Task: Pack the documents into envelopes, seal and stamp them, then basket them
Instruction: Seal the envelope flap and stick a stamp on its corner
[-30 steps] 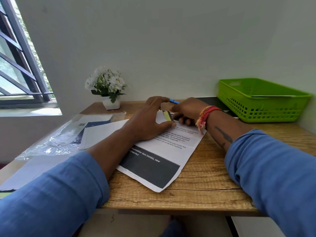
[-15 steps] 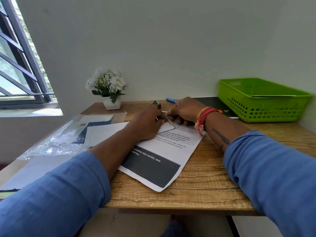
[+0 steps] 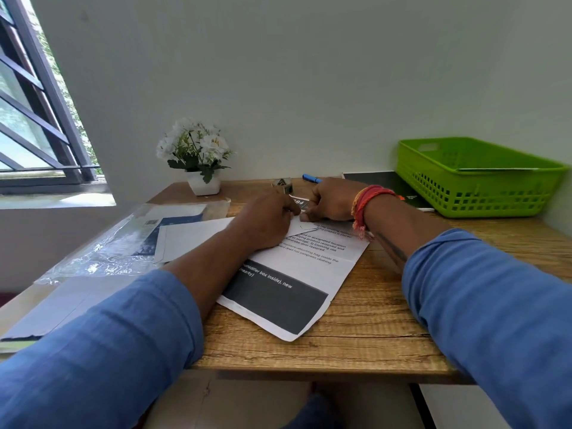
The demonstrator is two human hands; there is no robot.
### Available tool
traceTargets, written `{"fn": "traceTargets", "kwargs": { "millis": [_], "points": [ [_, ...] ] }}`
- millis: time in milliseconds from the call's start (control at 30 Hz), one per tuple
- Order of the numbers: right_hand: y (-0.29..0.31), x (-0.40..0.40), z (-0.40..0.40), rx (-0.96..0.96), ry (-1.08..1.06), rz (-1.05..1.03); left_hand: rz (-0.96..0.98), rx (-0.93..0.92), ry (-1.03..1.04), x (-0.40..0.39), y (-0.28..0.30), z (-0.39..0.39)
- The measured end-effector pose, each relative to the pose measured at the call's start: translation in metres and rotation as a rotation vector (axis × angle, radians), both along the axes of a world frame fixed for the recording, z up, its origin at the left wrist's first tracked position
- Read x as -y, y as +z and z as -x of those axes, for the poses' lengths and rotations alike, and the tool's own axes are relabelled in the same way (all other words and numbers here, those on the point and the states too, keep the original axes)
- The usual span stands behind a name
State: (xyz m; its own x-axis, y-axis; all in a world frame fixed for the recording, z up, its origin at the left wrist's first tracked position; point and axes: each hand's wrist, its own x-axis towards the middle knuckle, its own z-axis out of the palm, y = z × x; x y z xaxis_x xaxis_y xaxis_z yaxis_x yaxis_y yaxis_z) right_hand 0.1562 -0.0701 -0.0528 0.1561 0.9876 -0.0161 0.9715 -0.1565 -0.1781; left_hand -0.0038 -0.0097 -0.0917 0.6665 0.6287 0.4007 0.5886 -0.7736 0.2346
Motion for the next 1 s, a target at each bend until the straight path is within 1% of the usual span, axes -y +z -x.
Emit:
{"fn": "traceTargets", "kwargs": {
  "millis": [167, 300, 433, 500, 600, 667, 767, 833, 933, 1000],
  "points": [
    [0.007, 0.009, -0.014, -0.138, -0.006, 0.099, 0.003, -0.005, 0.032, -0.001, -0.001, -0.001],
    [0.010, 0.014, -0.017, -0.138, 0.016, 0.166, 0.008, -0.041, 0.116, -0.004, -0.006, -0.002],
    [0.008, 0.017, -0.021, -0.173, 0.022, 0.160, 0.042, -0.028, 0.180, -0.007, -0.004, -0.004],
    [0.007, 0.017, -0.020, -0.193, 0.023, 0.155, 0.100, -0.039, 0.193, -0.011, 0.001, -0.005],
    [0.009, 0.016, -0.016, -0.168, 0.015, 0.186, 0.201, -0.120, 0.177, -0.019, 0.015, -0.011],
    [0.011, 0.015, -0.014, -0.157, 0.021, 0.207, 0.317, -0.121, 0.166, -0.024, 0.024, -0.016],
    [0.014, 0.017, -0.017, -0.174, 0.032, 0.223, 0.442, -0.031, 0.164, -0.031, 0.023, -0.021],
    [0.014, 0.017, -0.018, -0.183, 0.030, 0.205, 0.455, 0.071, 0.176, -0.037, 0.014, -0.020],
    [0.011, 0.014, -0.015, -0.175, -0.020, 0.121, 0.465, 0.296, 0.153, -0.037, 0.010, -0.019],
    [0.007, 0.011, -0.013, -0.224, -0.054, 0.052, 0.427, 0.359, 0.121, -0.035, 0.012, -0.021]
  ]
}}
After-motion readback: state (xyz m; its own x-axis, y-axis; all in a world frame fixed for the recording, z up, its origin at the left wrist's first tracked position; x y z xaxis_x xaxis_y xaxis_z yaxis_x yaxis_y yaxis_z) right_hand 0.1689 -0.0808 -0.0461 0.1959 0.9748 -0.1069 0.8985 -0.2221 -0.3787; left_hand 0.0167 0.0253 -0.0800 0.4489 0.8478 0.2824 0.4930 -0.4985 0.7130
